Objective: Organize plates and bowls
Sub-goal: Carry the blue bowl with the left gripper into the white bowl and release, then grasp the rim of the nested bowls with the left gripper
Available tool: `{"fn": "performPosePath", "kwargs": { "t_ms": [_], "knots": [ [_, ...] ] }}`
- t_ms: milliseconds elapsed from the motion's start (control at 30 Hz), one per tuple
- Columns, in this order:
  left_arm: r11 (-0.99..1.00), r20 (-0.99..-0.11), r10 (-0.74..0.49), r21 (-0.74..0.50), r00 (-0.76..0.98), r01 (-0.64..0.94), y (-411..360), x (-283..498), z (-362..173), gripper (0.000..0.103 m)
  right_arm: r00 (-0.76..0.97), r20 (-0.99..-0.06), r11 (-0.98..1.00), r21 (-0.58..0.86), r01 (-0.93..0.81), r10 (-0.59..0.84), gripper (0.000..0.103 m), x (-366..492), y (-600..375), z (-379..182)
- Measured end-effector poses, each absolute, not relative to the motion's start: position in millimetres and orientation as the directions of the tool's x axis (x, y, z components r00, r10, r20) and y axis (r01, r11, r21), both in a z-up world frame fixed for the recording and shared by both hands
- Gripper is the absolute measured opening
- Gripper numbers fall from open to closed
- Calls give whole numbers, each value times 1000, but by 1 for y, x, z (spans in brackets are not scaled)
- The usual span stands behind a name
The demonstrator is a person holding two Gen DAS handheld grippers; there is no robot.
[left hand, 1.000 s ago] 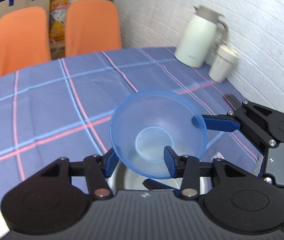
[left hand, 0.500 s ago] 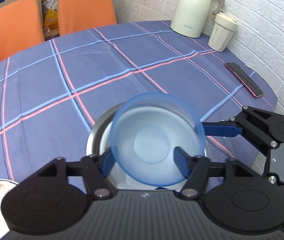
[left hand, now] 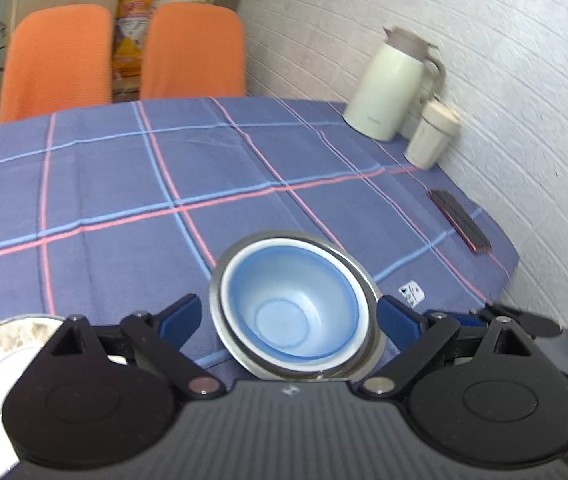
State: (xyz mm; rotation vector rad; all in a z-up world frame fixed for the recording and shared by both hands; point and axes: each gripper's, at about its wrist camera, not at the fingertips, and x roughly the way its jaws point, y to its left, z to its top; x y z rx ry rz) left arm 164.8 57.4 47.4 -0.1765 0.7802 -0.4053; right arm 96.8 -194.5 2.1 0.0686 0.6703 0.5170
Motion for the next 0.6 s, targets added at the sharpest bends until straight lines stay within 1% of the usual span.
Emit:
{"fn": "performPosePath", "kwargs": {
  "t_ms": [133,233,467,600],
  "knots": [
    [923,-649,-379,-318,660,218,66,169,40,94,675,-559,876,267,-403,481,77,103,-193,0],
    [930,-657,-350,-332,668,161,72,175,34,94,689,-557,886,259,-386,463,77,105,-192,-2],
    [938,-707,-324,-327,629,116,76,198,21,94,726,-568,921,197,-336,386,77,120,-181,-4],
    [939,-736,-331,-321,591,126,75,213,14,94,715,-585,922,189,-338,382,77,133,-176,-8]
  ]
}}
